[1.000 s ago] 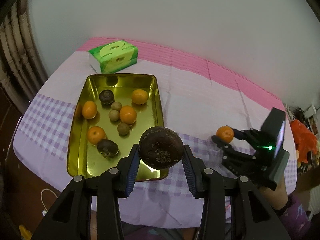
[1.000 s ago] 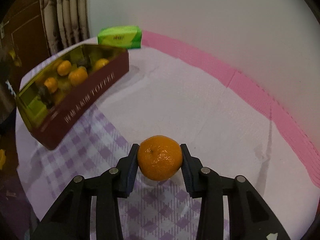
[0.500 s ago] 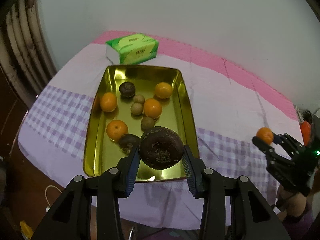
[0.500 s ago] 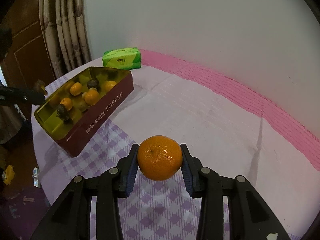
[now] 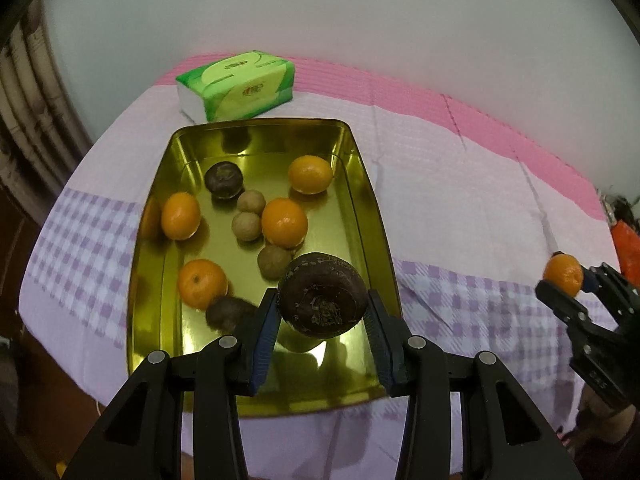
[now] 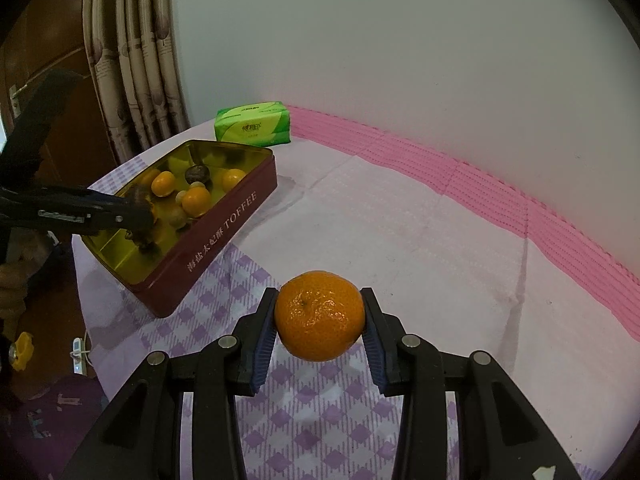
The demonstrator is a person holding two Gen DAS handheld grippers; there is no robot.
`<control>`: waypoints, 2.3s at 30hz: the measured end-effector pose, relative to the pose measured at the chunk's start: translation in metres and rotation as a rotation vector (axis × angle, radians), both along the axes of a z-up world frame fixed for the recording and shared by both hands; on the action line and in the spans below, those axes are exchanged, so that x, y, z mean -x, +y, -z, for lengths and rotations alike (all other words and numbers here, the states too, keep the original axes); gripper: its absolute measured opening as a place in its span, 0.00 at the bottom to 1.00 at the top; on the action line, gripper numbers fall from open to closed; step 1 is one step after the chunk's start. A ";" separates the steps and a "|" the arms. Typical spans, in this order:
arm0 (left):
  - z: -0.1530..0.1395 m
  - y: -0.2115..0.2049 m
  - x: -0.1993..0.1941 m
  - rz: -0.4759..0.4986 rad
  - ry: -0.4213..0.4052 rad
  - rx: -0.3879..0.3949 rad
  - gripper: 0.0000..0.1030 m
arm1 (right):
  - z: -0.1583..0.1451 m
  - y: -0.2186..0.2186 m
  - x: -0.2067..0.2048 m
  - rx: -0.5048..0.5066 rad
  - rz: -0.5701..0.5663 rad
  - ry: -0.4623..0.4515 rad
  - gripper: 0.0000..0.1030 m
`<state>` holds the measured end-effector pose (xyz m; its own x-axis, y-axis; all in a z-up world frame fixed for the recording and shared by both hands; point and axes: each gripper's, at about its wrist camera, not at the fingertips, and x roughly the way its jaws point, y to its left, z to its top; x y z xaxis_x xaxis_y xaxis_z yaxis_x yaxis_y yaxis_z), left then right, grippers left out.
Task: Organize fruits
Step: 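Lower the dark brown fruit into the tray and open the left gripper, then carry the mandarin over the tin tray with the right gripper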
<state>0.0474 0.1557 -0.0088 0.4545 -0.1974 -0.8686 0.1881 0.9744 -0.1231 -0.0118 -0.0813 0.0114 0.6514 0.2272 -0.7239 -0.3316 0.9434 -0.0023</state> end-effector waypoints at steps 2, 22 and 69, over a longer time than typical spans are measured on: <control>0.004 -0.003 -0.004 0.005 0.003 -0.023 0.42 | 0.000 -0.001 0.000 -0.001 0.003 0.003 0.35; 0.013 -0.026 -0.004 0.040 -0.054 -0.166 0.43 | 0.000 -0.001 0.001 -0.009 0.010 0.007 0.36; -0.056 0.053 0.059 -0.287 -0.215 -0.269 0.72 | -0.045 0.086 -0.007 0.004 -0.120 -0.035 0.36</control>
<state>-0.0117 0.2090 0.0470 0.6335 0.1828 -0.7519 -0.1006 0.9829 0.1542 -0.0049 0.0046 0.0566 0.6448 0.3018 -0.7023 -0.4416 0.8970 -0.0199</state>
